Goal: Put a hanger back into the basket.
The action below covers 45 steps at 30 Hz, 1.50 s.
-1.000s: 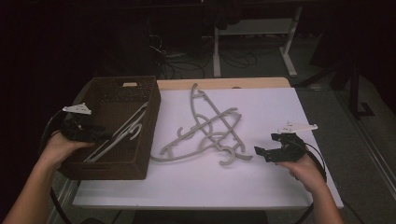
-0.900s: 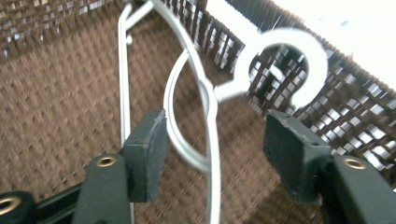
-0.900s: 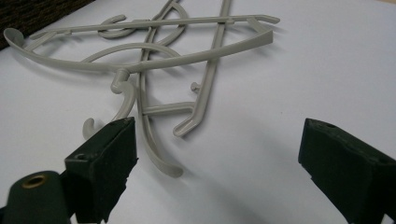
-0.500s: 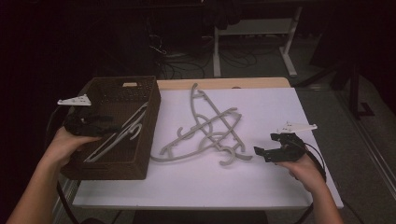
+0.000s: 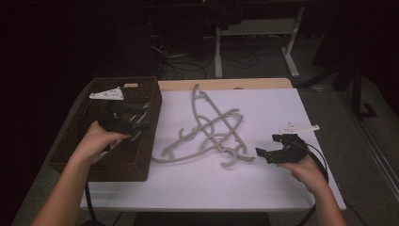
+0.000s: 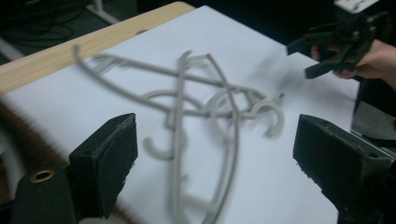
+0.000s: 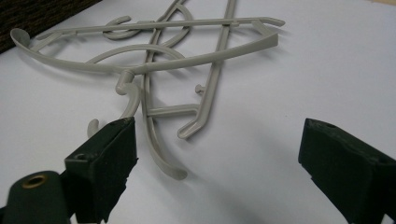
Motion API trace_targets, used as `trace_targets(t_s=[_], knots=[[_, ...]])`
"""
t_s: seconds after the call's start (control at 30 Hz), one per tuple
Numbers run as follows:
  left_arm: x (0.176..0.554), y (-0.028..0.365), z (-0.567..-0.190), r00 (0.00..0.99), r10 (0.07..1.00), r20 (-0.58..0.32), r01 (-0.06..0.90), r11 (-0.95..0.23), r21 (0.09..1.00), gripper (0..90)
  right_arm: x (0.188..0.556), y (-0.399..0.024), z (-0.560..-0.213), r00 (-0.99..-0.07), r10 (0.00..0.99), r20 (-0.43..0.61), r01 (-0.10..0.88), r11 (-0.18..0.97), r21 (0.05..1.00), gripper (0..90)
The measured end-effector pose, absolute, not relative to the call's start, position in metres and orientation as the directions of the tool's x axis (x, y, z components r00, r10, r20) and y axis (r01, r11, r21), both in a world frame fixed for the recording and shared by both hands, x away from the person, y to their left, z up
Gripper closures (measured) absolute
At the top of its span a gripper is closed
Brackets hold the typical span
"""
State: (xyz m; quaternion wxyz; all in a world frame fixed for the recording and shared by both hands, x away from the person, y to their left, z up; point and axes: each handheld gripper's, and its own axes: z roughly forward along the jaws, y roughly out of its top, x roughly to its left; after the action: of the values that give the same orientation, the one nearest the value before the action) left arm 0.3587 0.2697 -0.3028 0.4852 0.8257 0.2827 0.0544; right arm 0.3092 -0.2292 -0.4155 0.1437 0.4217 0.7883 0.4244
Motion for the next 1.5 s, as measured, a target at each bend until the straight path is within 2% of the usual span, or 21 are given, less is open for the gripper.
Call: trace_targets(t_s=[0.13, 0.3, 0.43, 0.63, 1.0, 1.27, 1.5], knots=[[0.357, 0.239, -0.303, 0.857, 0.483, -0.180, 0.392, -0.384, 0.836, 13.1, 0.310, -0.230, -0.416, -0.606, 0.785, 0.130, 0.539, 0.285, 0.793, 11.1], [0.356, 0.205, -0.309, 0.869, 0.466, -0.168, 0.381, -0.413, 0.828, 4.2, 0.310, -0.231, -0.415, -0.607, 0.783, 0.132, 0.539, 0.284, 0.793, 11.1], [0.355, 0.184, -0.319, 0.876, 0.450, -0.176, 0.384, -0.427, 0.819, 0.4, 0.310, -0.231, -0.415, -0.608, 0.783, 0.131, 0.538, 0.285, 0.793, 11.1], [0.353, 0.156, -0.343, 0.889, 0.427, -0.167, 0.379, -0.479, 0.792, 0.0, 0.310, -0.230, -0.416, -0.609, 0.782, 0.131, 0.540, 0.288, 0.791, 11.1], [0.354, 0.134, -0.400, 0.902, 0.398, -0.165, 0.377, -0.544, 0.750, 0.0, 0.310, -0.231, -0.417, -0.611, 0.781, 0.129, 0.541, 0.294, 0.788, 11.1], [0.357, 0.131, -0.433, 0.900, 0.416, -0.132, 0.382, -0.603, 0.700, 0.0, 0.310, -0.229, -0.419, -0.616, 0.778, 0.123, 0.541, 0.305, 0.784, 11.1], [0.361, 0.128, -0.445, 0.899, 0.429, -0.086, 0.372, -0.647, 0.665, 14.8, 0.310, -0.228, -0.419, -0.620, 0.775, 0.121, 0.539, 0.309, 0.784, 11.1]])
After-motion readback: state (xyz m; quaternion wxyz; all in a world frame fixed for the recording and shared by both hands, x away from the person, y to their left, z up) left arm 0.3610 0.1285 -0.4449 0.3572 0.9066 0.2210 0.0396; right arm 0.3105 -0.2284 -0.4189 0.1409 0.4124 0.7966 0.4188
